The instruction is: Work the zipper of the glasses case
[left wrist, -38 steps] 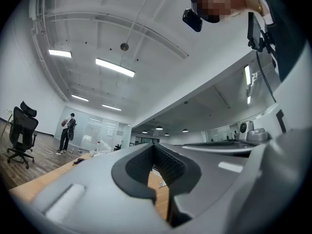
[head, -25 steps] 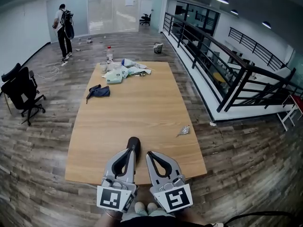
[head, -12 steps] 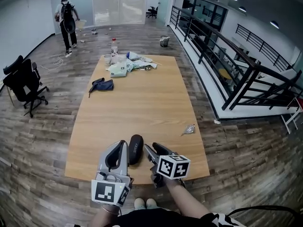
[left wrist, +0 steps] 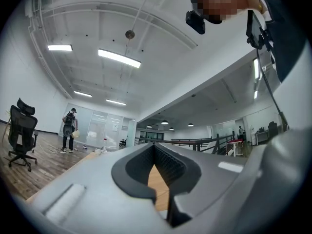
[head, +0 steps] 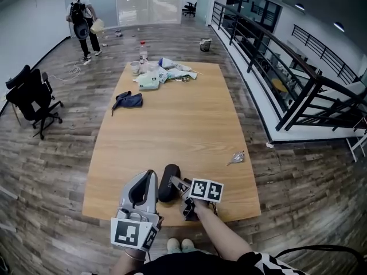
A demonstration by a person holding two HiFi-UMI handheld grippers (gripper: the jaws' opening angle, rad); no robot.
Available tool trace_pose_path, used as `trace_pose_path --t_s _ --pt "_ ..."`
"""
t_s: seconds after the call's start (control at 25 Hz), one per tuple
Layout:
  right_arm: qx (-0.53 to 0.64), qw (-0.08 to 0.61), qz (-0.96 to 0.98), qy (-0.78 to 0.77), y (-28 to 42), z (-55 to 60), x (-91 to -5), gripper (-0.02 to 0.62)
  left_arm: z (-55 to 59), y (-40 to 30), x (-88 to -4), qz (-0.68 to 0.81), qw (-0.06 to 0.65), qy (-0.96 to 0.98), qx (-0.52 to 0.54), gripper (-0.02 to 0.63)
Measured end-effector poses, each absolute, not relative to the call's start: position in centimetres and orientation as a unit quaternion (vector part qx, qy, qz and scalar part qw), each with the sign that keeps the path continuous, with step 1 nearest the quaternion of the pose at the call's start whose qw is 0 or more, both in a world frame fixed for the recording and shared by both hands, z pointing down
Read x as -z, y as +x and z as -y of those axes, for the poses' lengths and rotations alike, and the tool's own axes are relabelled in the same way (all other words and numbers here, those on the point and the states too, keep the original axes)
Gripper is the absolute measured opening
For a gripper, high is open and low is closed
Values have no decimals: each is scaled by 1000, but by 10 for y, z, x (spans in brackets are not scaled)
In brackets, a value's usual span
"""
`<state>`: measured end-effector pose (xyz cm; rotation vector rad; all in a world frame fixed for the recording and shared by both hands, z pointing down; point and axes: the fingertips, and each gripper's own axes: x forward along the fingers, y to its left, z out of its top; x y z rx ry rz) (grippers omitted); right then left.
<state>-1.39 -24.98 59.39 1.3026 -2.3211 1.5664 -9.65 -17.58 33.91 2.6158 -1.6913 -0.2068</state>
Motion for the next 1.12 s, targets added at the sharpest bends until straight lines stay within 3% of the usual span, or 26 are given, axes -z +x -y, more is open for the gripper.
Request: trace_pose_path --t_s 0.88,1.08,1.12 --pt "-574 15 732 367 -82 270 -604 276 194 -129 -359 550 37 833 54 3" --pt "-531 -67 787 306 -78 270 -542 276 200 -139 -369 510 57 857 48 12" --pt "-520 -93 799 287 -75 270 -522 276 202 -138 -371 491 68 867 44 87"
